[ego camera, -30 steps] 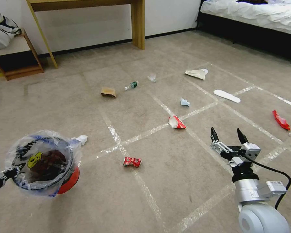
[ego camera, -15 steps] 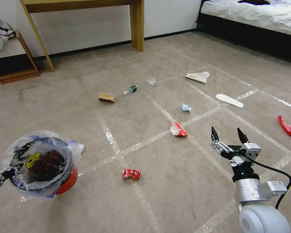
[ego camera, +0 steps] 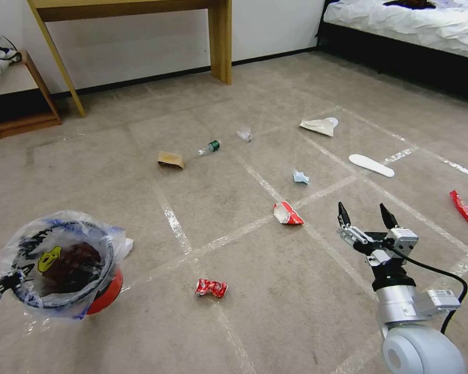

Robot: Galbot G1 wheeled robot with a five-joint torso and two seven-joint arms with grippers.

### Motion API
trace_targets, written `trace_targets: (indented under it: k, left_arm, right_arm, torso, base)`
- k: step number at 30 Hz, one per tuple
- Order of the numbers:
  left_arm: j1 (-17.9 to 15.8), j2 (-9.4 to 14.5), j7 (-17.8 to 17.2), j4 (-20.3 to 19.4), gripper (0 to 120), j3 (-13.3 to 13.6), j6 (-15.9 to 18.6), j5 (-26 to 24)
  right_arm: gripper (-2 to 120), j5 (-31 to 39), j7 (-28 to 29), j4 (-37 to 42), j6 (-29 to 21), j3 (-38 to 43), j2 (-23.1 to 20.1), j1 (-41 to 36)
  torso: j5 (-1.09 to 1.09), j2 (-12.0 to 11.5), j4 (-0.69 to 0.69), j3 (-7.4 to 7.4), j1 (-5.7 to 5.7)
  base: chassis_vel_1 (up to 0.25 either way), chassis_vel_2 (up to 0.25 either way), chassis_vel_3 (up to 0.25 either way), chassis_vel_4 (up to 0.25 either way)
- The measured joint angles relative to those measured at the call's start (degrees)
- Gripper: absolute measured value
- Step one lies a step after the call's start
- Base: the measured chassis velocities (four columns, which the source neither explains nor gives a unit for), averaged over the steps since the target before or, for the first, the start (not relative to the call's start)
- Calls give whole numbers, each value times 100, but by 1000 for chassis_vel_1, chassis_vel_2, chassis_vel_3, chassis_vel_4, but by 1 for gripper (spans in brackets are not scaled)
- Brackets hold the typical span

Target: Pick up the trash bin and place the garbage on the floor into it.

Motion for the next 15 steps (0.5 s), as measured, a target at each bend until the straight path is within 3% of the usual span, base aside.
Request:
trace_targets:
  k: [10, 15]
  left_arm:
    - [63, -43, 9, -56, 1, -60, 0, -19]
    - [26, -75, 18, -41, 1, -8, 0, 11]
  right_arm:
    - [100, -8, -85, 51, -61, -2, -90, -18]
    - [100, 234, 66, 42, -536, -132, -319, 215]
  torso:
    - [0, 0, 0, 0, 0]
    - [1, 0, 3, 0, 0]
  base:
    - [0, 0, 0, 0]
    - [0, 0, 0, 0]
